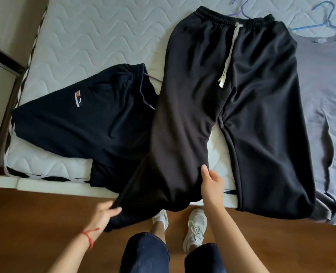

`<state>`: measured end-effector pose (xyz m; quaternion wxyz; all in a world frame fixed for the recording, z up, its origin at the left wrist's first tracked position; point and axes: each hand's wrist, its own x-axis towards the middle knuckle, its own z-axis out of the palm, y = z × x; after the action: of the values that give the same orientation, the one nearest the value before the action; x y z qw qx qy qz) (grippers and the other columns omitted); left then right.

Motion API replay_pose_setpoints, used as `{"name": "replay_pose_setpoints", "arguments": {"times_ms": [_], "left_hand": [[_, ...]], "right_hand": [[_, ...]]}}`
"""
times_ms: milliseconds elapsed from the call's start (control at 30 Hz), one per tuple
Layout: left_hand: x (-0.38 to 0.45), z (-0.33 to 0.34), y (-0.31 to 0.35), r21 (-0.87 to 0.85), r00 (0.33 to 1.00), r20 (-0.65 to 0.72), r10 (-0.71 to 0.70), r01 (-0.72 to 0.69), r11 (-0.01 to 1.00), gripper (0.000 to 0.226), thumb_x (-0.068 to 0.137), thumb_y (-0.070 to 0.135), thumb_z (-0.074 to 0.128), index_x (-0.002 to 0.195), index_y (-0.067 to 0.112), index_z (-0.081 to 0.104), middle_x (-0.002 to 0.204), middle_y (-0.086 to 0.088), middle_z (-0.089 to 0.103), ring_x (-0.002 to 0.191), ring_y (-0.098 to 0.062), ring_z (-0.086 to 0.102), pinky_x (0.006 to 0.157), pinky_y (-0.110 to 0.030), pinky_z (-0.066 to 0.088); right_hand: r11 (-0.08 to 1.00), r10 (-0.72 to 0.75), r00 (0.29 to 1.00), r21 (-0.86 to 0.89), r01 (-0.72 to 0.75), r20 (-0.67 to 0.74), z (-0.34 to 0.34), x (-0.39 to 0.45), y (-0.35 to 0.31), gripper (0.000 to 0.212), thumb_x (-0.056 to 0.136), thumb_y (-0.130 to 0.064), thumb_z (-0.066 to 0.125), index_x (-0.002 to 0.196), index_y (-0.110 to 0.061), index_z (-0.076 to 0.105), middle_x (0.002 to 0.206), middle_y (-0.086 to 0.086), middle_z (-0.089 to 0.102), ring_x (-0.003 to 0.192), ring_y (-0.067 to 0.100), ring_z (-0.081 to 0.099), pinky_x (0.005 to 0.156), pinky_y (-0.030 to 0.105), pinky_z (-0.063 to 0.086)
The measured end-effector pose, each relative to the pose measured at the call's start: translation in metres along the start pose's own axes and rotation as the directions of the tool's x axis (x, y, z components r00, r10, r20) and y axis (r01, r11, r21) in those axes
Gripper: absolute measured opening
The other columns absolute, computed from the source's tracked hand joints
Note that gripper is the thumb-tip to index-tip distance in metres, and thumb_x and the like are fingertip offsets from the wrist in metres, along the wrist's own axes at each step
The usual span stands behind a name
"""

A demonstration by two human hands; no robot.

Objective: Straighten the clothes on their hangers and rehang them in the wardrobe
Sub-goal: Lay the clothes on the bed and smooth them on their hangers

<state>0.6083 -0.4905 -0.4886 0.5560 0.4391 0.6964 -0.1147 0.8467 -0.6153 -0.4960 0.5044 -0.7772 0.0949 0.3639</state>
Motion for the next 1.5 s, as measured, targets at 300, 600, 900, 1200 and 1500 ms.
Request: {"name": "replay_pose_setpoints", "arguments": {"times_ms": [300,600,900,1200,1500], "left_hand": [[0.001,0.077,-0.023,0.19,0.981,0.195,0.004,-0.041,0.981,0.039,0.066,-0.006,0.055,0.103,0.005,0.055,0.094,-0.008,0.063,0.103,-0.026,0.056,0.083,-0.029,0.041],[0.009,0.076,0.052,0.274,0.947,-0.167,0.276,-0.224,0.935,0.064,0.076,0.049,0.068,0.047,0.009,0.027,0.048,-0.006,0.034,0.057,-0.028,0.039,0.058,-0.035,0.028],[0.013,0.063,0.031,0.382,0.767,-0.432,0.474,-0.32,0.867,0.059,0.09,0.023,0.057,0.047,0.014,0.017,0.046,-0.02,0.033,0.055,-0.03,0.033,0.057,-0.034,0.023],[0.029,0.058,0.05,0.418,0.769,-0.435,0.468,-0.288,0.862,0.022,0.086,0.024,0.06,0.09,0.002,0.063,0.091,-0.018,0.069,0.09,-0.039,0.06,0.073,-0.037,0.044],[0.065,0.02,0.138,0.488,0.603,-0.293,0.742,-0.574,0.658,0.015,0.086,0.01,0.057,0.097,0.004,0.065,0.1,-0.014,0.063,0.097,-0.028,0.059,0.08,-0.033,0.045]], "right_hand": [[0.986,0.098,0.995,-0.131,-0.102,-0.034,-0.024,0.001,0.027,0.043,0.092,-0.029,0.052,0.053,-0.009,0.046,0.057,0.002,0.038,0.059,0.015,0.034,0.057,0.03,0.029],[0.97,0.233,0.947,0.012,-0.242,0.222,-0.027,-0.005,0.042,0.026,0.085,-0.033,0.063,0.077,-0.009,0.059,0.074,0.004,0.061,0.074,0.018,0.058,0.07,0.028,0.046],[0.963,0.061,0.996,-0.266,-0.043,0.06,-0.024,-0.024,0.049,0.027,0.093,-0.024,0.051,0.07,-0.009,0.05,0.071,0.004,0.058,0.072,0.024,0.053,0.063,0.024,0.041],[0.902,-0.024,1.0,-0.432,0.019,-0.007,-0.007,-0.008,0.02,0.032,0.092,-0.02,0.05,0.123,-0.014,0.044,0.116,0.002,0.055,0.102,0.017,0.054,0.081,0.028,0.04],[0.837,-0.35,0.931,-0.411,0.361,0.106,0.061,0.01,-0.044,0.029,0.089,-0.019,0.053,0.118,-0.016,0.052,0.119,-0.001,0.054,0.112,0.016,0.052,0.096,0.031,0.041]]}}
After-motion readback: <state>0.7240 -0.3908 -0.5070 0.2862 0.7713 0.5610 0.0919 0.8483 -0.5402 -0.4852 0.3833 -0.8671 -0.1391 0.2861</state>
